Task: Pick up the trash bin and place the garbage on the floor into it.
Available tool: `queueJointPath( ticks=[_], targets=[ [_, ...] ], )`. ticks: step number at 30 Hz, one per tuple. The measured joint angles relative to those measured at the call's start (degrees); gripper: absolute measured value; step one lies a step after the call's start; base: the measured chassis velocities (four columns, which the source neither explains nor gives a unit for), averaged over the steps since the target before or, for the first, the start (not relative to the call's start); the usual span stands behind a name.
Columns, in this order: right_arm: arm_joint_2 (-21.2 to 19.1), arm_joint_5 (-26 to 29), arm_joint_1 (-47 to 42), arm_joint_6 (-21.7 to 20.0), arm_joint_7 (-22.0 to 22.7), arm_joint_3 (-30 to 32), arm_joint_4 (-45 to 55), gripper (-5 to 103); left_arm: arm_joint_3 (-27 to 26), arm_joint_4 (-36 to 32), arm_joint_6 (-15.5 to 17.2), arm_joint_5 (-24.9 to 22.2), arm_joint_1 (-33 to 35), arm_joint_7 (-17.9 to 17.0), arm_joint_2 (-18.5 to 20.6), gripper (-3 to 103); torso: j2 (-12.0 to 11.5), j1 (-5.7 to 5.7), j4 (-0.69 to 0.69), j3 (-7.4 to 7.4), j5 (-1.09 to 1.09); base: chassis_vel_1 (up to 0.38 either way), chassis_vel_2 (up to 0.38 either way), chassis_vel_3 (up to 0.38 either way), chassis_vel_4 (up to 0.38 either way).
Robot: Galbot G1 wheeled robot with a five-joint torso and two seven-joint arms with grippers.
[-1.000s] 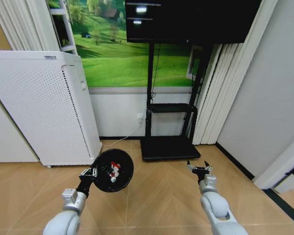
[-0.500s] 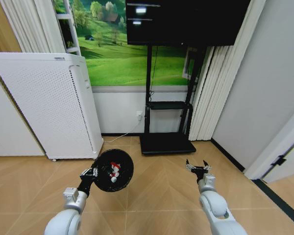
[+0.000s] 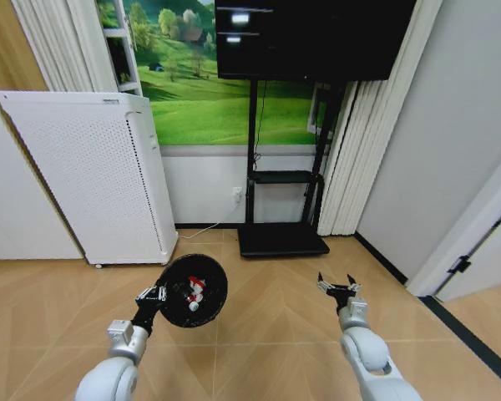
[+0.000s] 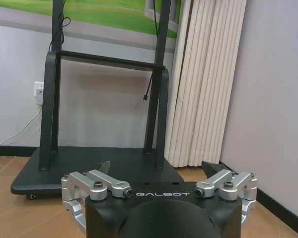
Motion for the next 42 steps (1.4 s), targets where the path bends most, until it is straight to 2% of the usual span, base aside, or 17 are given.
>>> queueJointPath(
  ticks=[18, 24, 28, 34, 38, 42],
  targets=[
    [-0.1, -0.7, -1.0, 0.5, -0.4, 0.0, 0.3, 100, -0.7, -0.6, 0.0, -0.2, 0.1, 0.0, 0.0, 3, 0.0, -0.01, 0.0, 0.0, -0.02, 0.181, 0.049, -0.179, -0.041],
    [-0.1, -0.4, -0.9, 2.8, -0.7, -0.1, -0.4, 100, -0.8, -0.8, 0.0, 0.0, 0.4, -0.1, -0.6, 3, 0.0, -0.01, 0.01, 0.0, -0.01, 0.148, 0.124, -0.14, -0.116],
    [-0.4, -0.2, -1.1, 2.8, -1.0, 0.1, -0.4, 100, 0.4, -0.8, -0.1, 0.9, 1.3, -0.5, -2.5, 3, 0.0, 0.0, -0.01, 0.0, 0.01, 0.012, 0.018, -0.015, -0.011],
    [-1.0, -0.1, -1.3, 2.8, -1.2, 0.1, -0.4, 100, 1.8, -0.9, -0.8, 1.4, 3.6, -2.6, -7.8, 3, 0.0, -0.01, -0.01, 0.0, 0.0, -0.021, -0.018, 0.017, 0.012],
    [-1.7, 0.0, -1.1, 2.8, -1.5, 0.0, -0.8, 100, -0.5, -1.4, -0.7, 0.8, 4.1, -4.2, -9.3, 3, 0.0, -0.01, 0.0, 0.0, 0.01, 0.0, 0.0, 0.0, 0.0],
    [-2.2, 0.1, -0.8, 2.5, -1.8, -0.1, -1.0, 100, -4.2, -0.1, -0.7, -1.2, 4.3, -4.4, -8.5, 3, 0.0, -0.01, 0.01, 0.0, 0.0, 0.0, 0.0, 0.0, 0.0]
  ],
)
